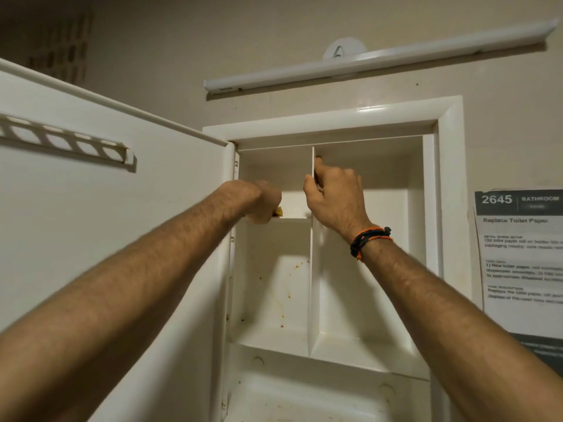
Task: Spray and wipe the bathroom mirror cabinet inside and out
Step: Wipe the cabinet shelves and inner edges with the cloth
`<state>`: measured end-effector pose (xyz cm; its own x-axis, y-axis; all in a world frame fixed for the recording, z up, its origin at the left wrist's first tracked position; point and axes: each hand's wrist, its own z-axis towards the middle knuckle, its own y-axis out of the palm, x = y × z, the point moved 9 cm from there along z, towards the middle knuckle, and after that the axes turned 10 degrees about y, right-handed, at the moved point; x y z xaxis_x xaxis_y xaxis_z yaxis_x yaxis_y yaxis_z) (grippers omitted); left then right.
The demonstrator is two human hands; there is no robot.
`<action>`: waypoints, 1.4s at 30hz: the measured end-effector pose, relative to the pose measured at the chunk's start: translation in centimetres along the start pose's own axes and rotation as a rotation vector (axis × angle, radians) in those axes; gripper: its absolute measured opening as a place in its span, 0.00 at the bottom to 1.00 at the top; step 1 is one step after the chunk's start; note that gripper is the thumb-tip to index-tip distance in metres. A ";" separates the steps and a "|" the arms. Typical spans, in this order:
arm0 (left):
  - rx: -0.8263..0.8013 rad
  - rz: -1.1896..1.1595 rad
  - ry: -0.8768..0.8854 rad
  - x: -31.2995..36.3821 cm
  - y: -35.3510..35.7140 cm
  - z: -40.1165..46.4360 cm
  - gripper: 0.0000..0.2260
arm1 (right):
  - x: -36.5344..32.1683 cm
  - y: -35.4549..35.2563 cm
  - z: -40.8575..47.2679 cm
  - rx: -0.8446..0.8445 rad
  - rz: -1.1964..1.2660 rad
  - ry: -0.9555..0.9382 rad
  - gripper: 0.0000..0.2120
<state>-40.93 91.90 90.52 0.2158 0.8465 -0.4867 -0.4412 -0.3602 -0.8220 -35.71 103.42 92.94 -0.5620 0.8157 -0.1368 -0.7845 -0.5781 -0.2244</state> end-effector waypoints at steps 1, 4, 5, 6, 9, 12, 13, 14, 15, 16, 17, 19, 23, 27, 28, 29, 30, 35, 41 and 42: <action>0.028 -0.046 0.018 0.4 -0.3 0.1 0.11 | 0.1 0.0 0.1 -0.006 -0.003 0.000 0.08; 0.114 -0.179 0.135 2.7 -1.9 0.4 0.12 | 0.5 0.0 0.4 -0.014 -0.007 0.010 0.09; 0.139 -0.210 0.173 3.3 -2.4 0.4 0.12 | 0.5 0.0 0.4 -0.013 -0.012 0.015 0.09; 0.160 -0.234 0.197 3.7 -2.7 0.3 0.13 | 0.4 0.0 0.4 -0.011 -0.021 0.018 0.11; 0.179 -0.223 0.212 3.6 -2.7 -0.1 0.16 | 0.1 0.0 0.3 -0.005 -0.052 0.018 0.14; 0.113 -0.130 0.187 2.8 -1.8 -0.2 0.18 | 0.1 0.0 0.3 -0.023 -0.046 0.024 0.14; 0.077 -0.076 0.167 2.2 -1.4 -0.3 0.17 | 0.1 0.0 0.3 -0.031 -0.039 0.025 0.13; 0.034 -0.025 0.136 1.4 -0.9 -0.5 0.16 | 0.2 0.1 0.2 -0.037 -0.036 0.028 0.12; -0.002 0.018 0.105 0.7 -0.4 -0.7 0.16 | 0.2 0.1 0.2 -0.045 -0.040 0.030 0.12; -0.030 0.050 0.078 0.1 0.0 -0.8 0.17 | 0.1 0.1 0.2 -0.052 -0.044 0.033 0.11; -0.050 0.066 0.058 -0.2 0.2 -0.9 0.17 | 0.1 0.1 0.2 -0.056 -0.048 0.035 0.11; -0.070 0.066 0.020 0.0 0.2 -1.0 0.15 | 0.1 -0.1 0.0 -0.060 -0.056 0.043 0.11; -0.057 -0.006 -0.020 0.5 0.1 -1.2 0.13 | -0.5 0.0 -0.2 -0.065 -0.085 0.033 0.13; 0.023 -0.109 0.058 1.5 -1.1 -1.3 0.13 | -0.6 0.2 -0.1 -0.084 -0.103 0.033 0.17; 0.042 -0.137 0.094 2.0 -1.5 -1.4 0.14 | -0.6 0.2 -0.1 -0.084 -0.107 0.035 0.17; 0.061 -0.156 0.132 2.5 -2.0 -1.6 0.15 | -0.5 0.2 -0.1 -0.083 -0.111 0.037 0.17; 0.080 -0.170 0.168 2.9 -2.5 -2.0 0.17 | -0.5 0.2 -0.1 -0.081 -0.112 0.038 0.17; 0.124 -0.446 0.239 1.8 -3.4 -4.6 0.27 | -0.4 0.1 0.0 -0.081 -0.106 0.040 0.14; 0.332 -1.065 -0.052 -5.3 -2.6 -6.5 0.22 | -0.5 0.3 -0.2 -0.099 -0.085 0.049 0.18; 0.436 -1.170 -0.165 -6.3 -2.1 -6.4 0.20 | -0.4 0.3 -0.2 -0.098 -0.081 0.048 0.18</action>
<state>-35.80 84.85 93.46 0.5735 0.6211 0.5341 -0.3169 0.7694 -0.5546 -35.63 102.91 92.78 -0.4825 0.8611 -0.1602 -0.7962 -0.5074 -0.3296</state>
